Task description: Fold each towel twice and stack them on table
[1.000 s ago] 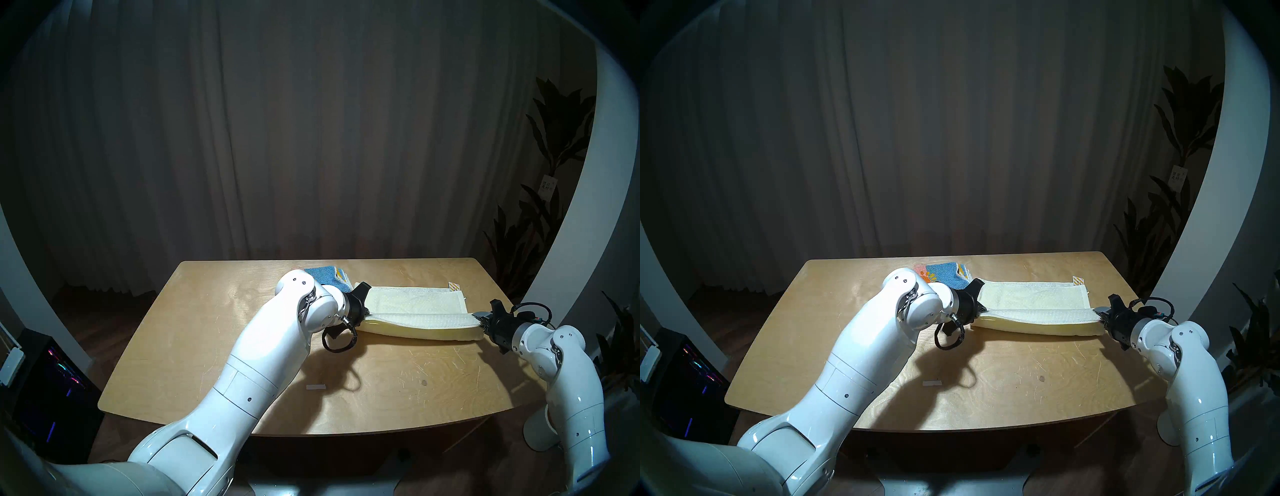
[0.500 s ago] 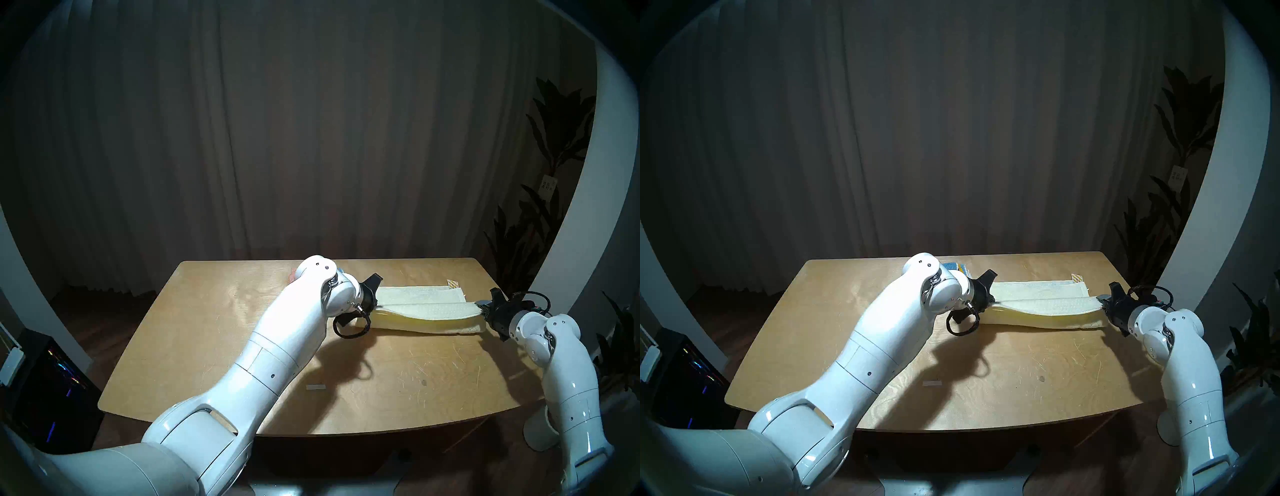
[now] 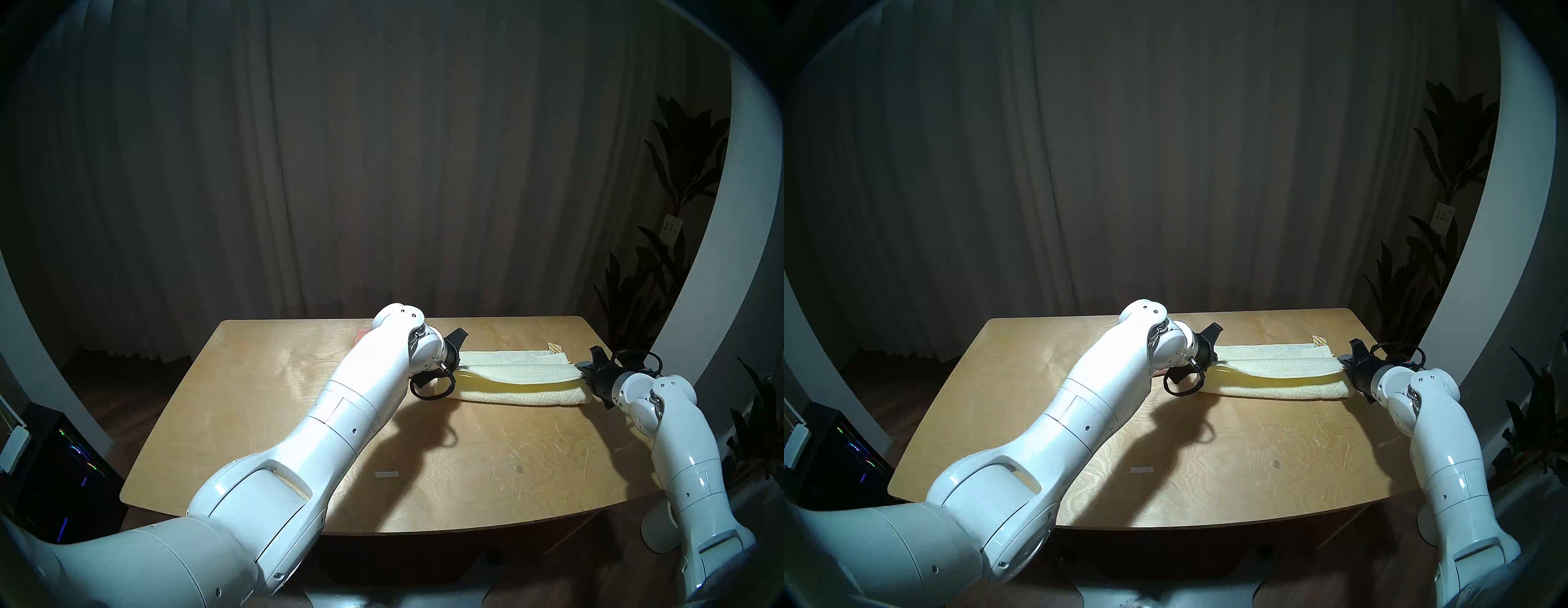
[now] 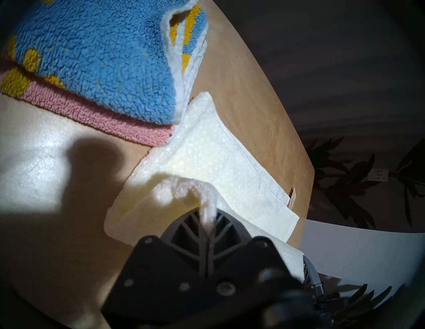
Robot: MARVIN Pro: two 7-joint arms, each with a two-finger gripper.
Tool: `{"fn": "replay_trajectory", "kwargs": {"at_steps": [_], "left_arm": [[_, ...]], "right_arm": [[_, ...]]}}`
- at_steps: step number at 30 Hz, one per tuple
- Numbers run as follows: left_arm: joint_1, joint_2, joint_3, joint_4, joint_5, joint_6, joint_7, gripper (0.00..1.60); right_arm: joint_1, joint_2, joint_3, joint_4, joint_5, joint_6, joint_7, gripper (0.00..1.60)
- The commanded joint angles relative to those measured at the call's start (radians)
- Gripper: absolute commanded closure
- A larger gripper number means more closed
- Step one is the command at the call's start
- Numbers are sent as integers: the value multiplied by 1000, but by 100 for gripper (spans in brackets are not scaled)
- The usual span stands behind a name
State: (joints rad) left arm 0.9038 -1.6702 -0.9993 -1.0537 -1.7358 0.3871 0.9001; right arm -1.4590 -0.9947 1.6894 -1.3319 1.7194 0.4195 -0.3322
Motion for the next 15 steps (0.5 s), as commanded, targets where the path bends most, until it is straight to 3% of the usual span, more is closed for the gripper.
{"fn": "replay_trajectory", "kwargs": {"at_steps": [1,5,6,8,9,10,11,12,13,15], "left_arm": [[-96,-23,3,65,30,-2,-40,160],[-115,-32,6,99,42,-1,-64,160],[-120,-35,5,109,43,-2,-68,160],[-129,-41,7,127,48,-2,-78,160],[-132,-43,8,134,51,-2,-85,160],[-137,-47,7,144,52,-3,-89,160],[-137,-47,7,144,52,-3,-89,160],[-144,-52,8,155,56,-2,-97,160],[-147,-54,8,160,58,-3,-99,160],[-150,-57,8,166,60,-3,-103,160]], "right_arm": [[93,5,-11,30,-22,-21,26,160],[110,7,-23,54,-29,-24,43,155],[113,6,-25,60,-31,-25,52,143],[119,6,-28,71,-33,-24,67,105],[122,5,-29,76,-33,-24,73,67],[125,5,-31,81,-37,-25,79,78],[125,5,-31,81,-37,-25,79,78],[129,5,-33,89,-40,-22,94,26],[132,3,-34,93,-41,-23,103,0],[135,3,-34,96,-42,-22,109,0]]}}
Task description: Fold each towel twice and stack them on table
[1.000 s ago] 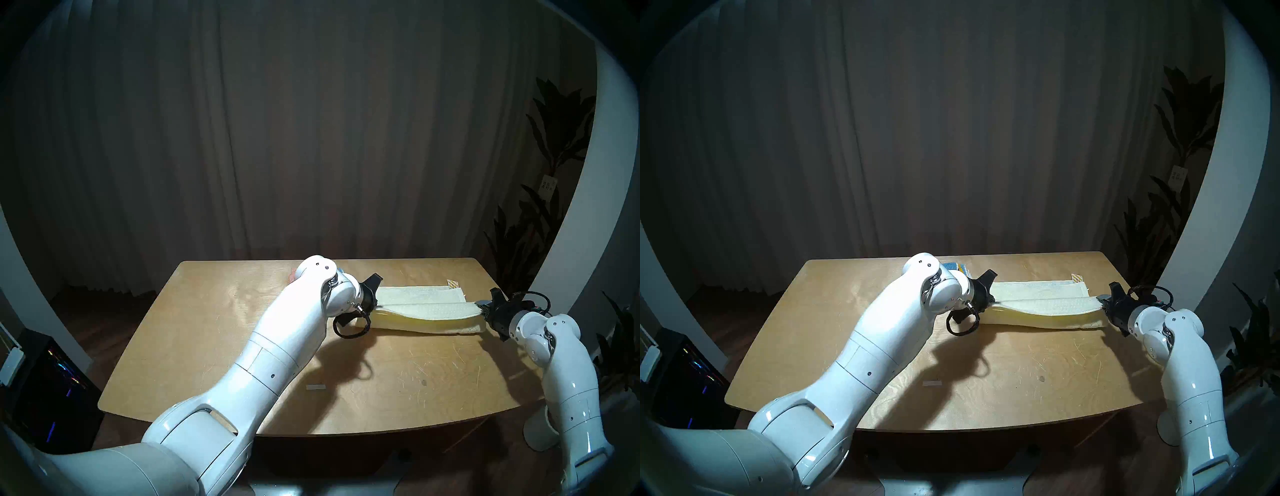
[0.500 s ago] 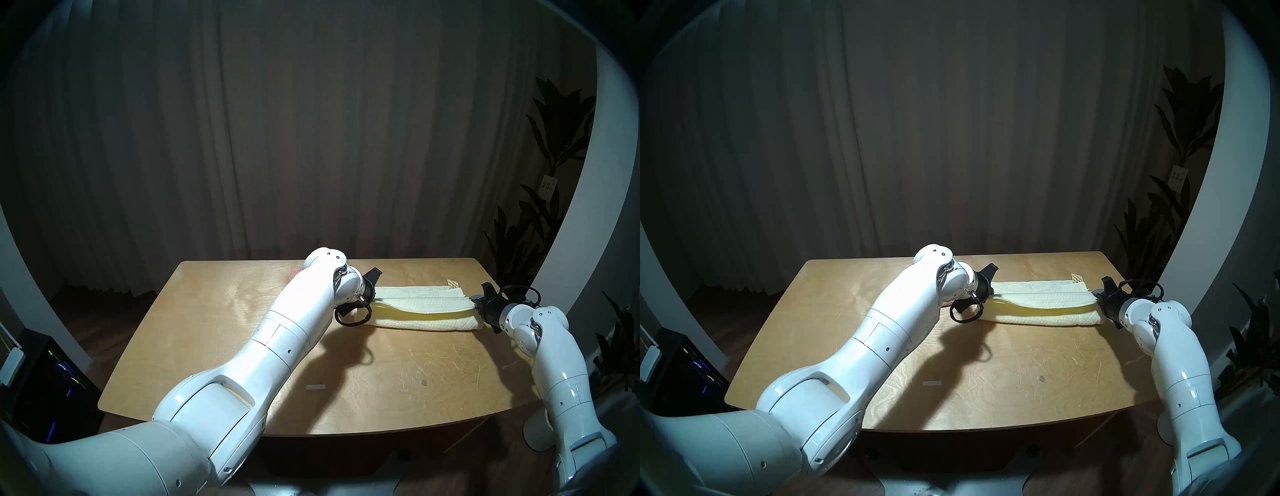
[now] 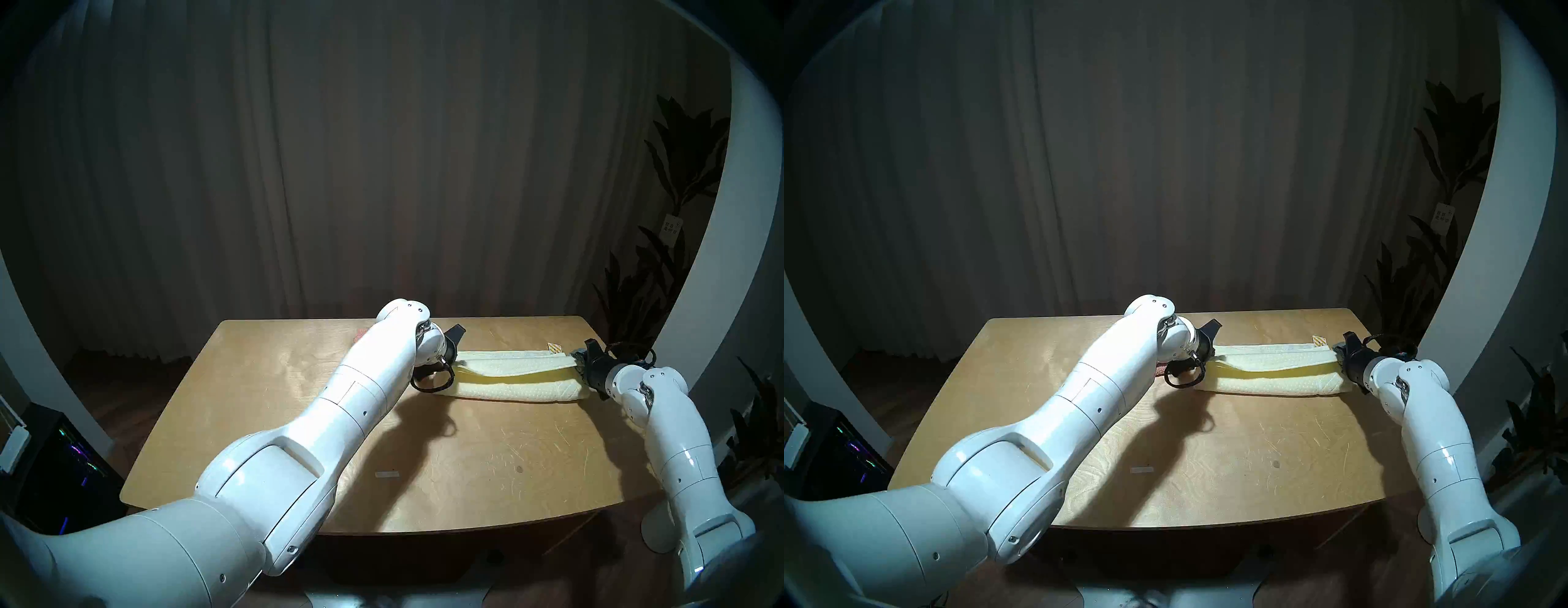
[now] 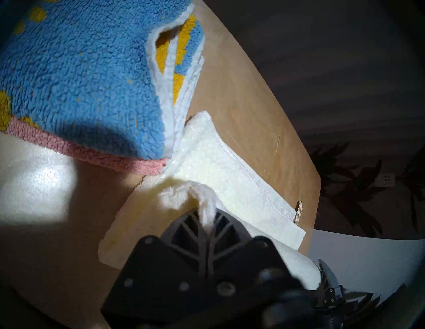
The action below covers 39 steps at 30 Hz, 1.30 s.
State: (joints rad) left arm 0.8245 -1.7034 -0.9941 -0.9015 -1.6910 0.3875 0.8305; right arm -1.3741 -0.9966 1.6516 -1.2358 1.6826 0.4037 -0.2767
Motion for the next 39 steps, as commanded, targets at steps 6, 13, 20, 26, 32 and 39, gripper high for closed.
{"fn": "replay_trajectory", "kwargs": {"at_steps": [6,13,20,26,32,39], "left_arm": [[-94,-41,2,59,28,-5,-59,156],[-129,-71,8,127,45,-9,-91,142],[-169,-94,11,203,59,-17,-124,116],[-197,-104,10,236,70,-25,-147,85],[-219,-112,10,269,79,-33,-174,56],[-243,-118,10,315,91,-44,-202,53]], "right_arm": [[65,6,-3,15,-23,-6,84,0],[72,-1,-1,35,-31,-12,105,0],[88,-18,-9,62,-39,-20,118,0],[110,-32,-13,76,-43,-24,130,0],[132,-40,-16,97,-51,-28,145,0],[150,-49,-23,110,-62,-32,156,0]]}}
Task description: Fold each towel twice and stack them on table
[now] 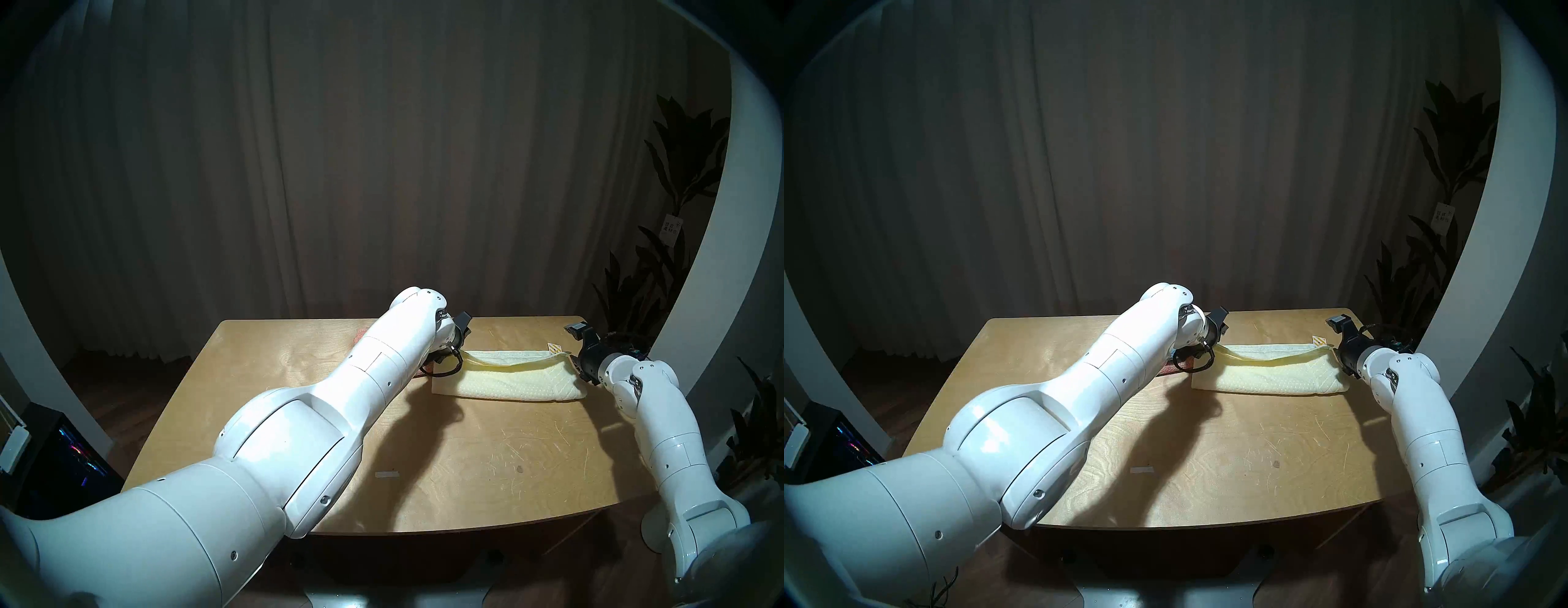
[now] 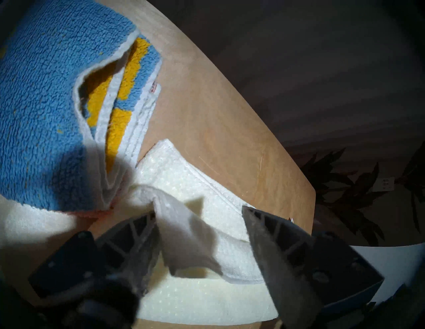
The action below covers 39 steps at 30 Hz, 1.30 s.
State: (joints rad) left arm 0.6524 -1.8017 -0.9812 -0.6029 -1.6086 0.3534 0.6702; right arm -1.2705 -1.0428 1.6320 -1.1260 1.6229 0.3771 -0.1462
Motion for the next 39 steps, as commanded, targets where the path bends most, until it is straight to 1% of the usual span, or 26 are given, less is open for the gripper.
{"fn": "replay_trajectory", "kwargs": {"at_steps": [1,3,6,8,12,13,14,15,16,17,18,19,21,24,29,39], "left_arm": [[-76,-21,-3,27,10,-11,-47,55],[-88,-24,-1,50,19,-22,-67,61],[-98,-26,0,67,26,-26,-87,53],[-104,-27,-4,71,24,-26,-91,55],[-103,-23,-4,54,27,-26,-101,46],[-98,-19,-6,38,27,-24,-111,40],[-89,-14,-7,8,25,-16,-130,12],[-83,-11,-7,-11,24,-11,-138,0],[-83,-11,-7,-11,24,-11,-138,0],[-73,-10,-13,-43,15,5,-166,0],[-70,-12,-18,-48,8,12,-189,0],[-57,-7,-23,-74,2,22,-197,0],[-50,-7,-32,-82,-6,30,-221,0],[-23,19,-37,-132,-10,40,-239,0],[2,62,-54,-170,-17,43,-250,0],[20,152,-91,-217,-8,20,-268,0]], "right_arm": [[50,-4,-5,3,-4,-5,27,0],[57,-7,-6,10,-9,-7,32,0],[62,-11,-7,15,-13,-8,38,0],[65,-13,-7,17,-16,-8,42,0],[67,-12,-2,10,-15,-7,44,0],[65,-9,2,2,-15,-5,49,0],[59,-3,7,-13,-13,-1,51,0],[54,2,10,-24,-12,3,52,0],[54,2,10,-24,-12,3,52,0],[39,12,17,-45,-9,13,57,0],[28,17,20,-56,-9,16,61,0],[16,20,25,-67,-6,18,62,0],[-4,23,33,-85,2,25,66,0],[-36,23,43,-111,10,33,71,0],[-86,19,57,-135,24,47,70,0],[-174,19,82,-151,45,67,66,0]]}}
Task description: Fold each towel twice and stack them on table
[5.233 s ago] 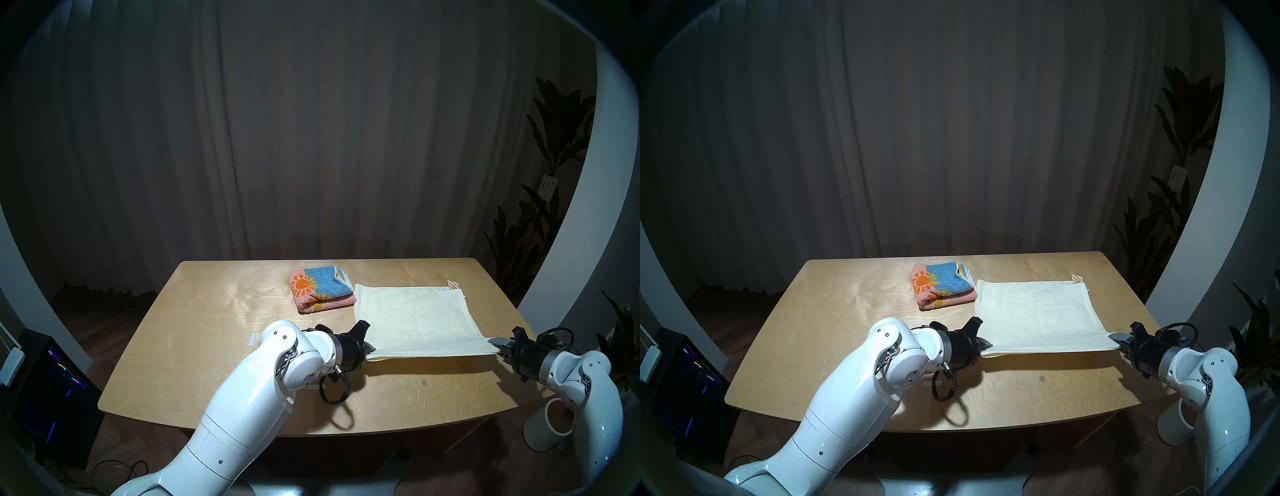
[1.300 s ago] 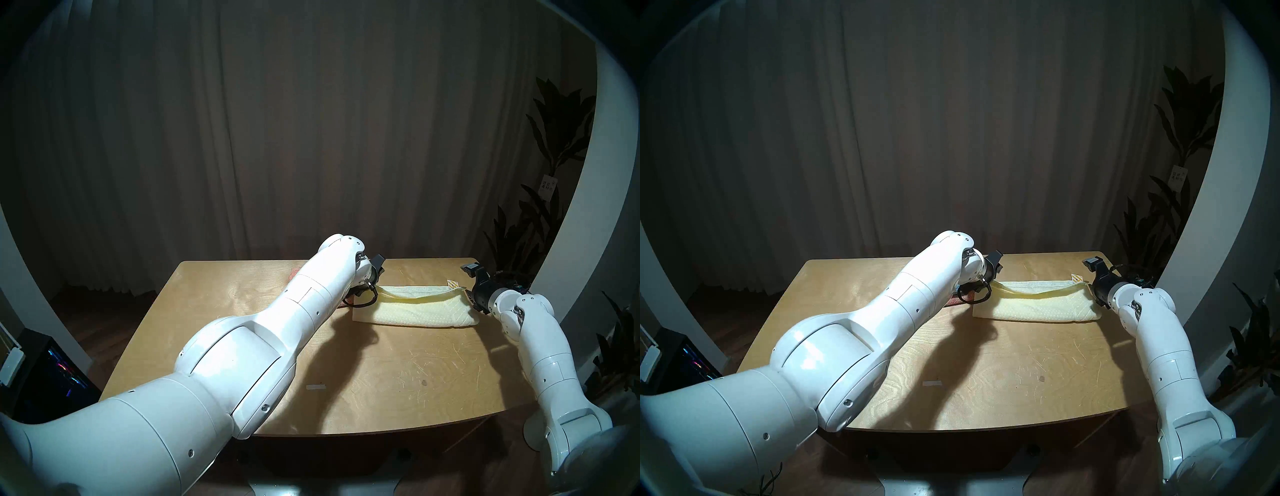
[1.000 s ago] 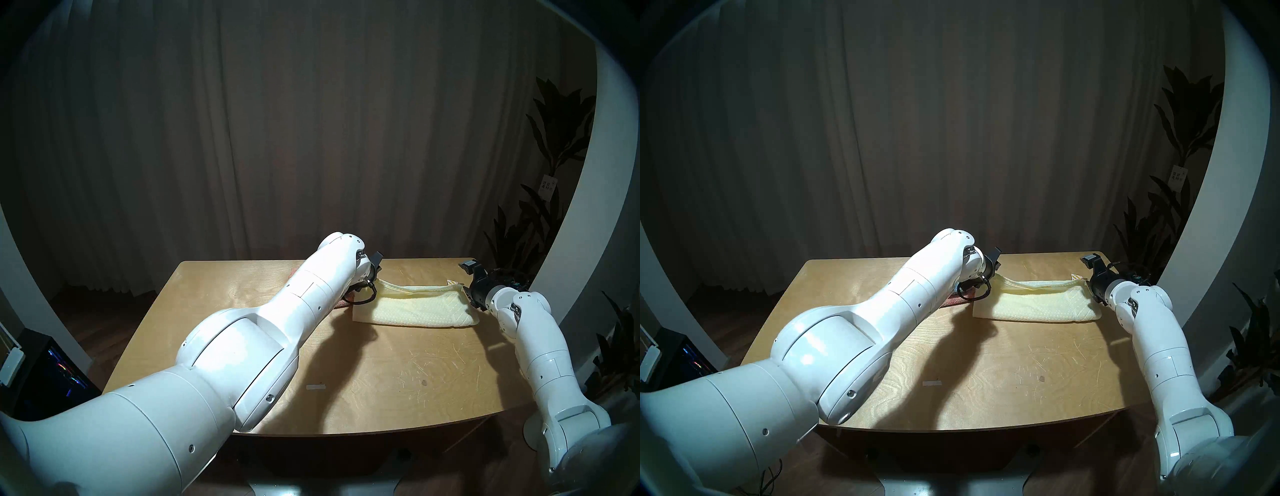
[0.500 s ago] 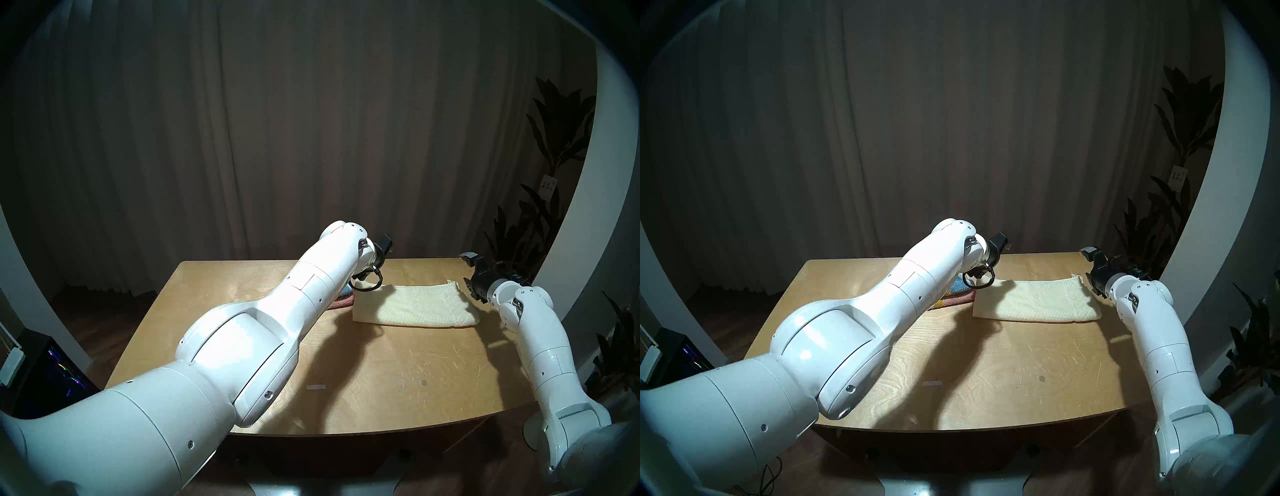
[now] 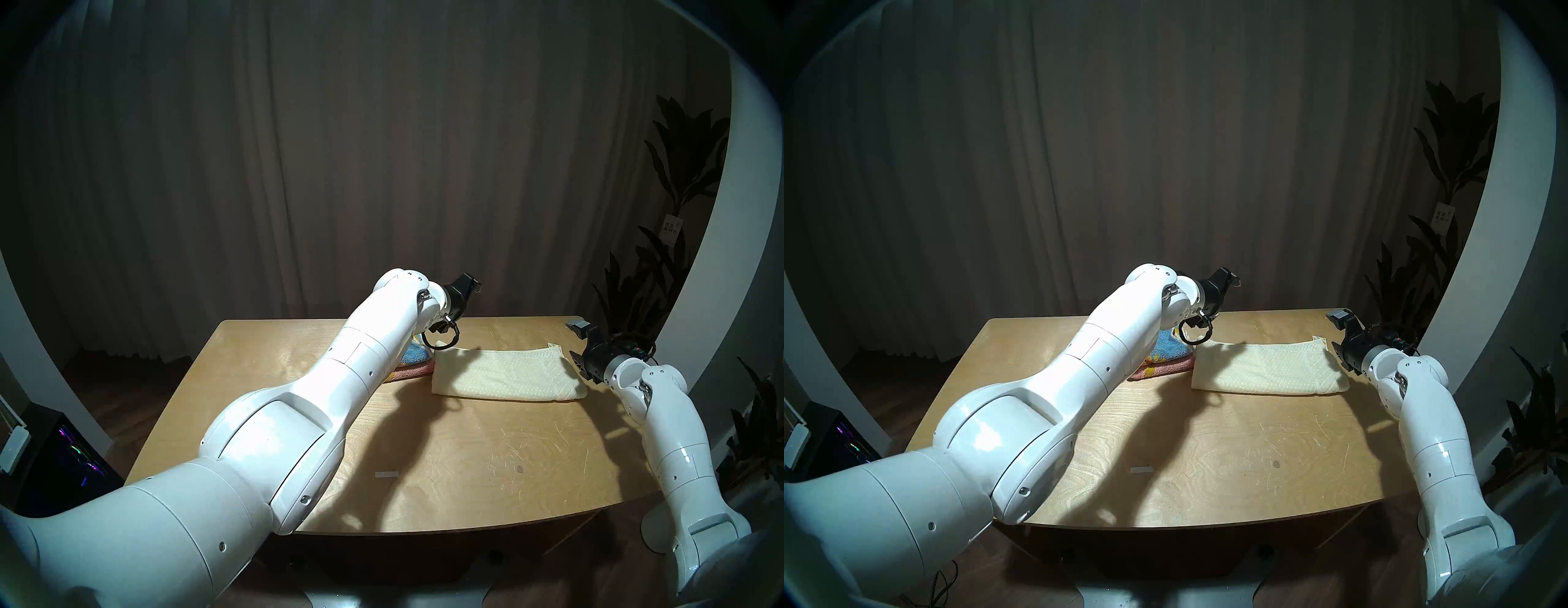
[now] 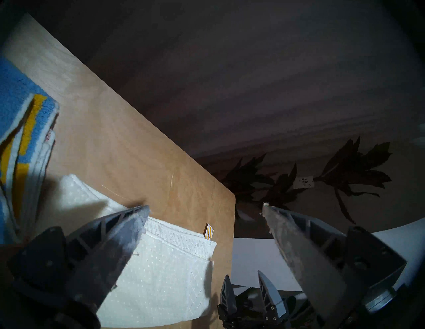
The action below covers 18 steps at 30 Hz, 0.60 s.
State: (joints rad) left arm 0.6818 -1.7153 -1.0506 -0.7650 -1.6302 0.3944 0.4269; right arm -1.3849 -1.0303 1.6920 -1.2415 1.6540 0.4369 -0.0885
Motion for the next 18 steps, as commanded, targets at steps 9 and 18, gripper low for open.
{"fn": "replay_trajectory", "kwargs": {"at_steps": [9,18], "left_arm": [[11,138,-57,-83,26,-53,-38,0],[27,197,-94,-120,39,-80,-58,0]], "right_arm": [[-134,10,44,-51,29,26,11,0],[-197,14,82,-83,50,41,24,0]]}}
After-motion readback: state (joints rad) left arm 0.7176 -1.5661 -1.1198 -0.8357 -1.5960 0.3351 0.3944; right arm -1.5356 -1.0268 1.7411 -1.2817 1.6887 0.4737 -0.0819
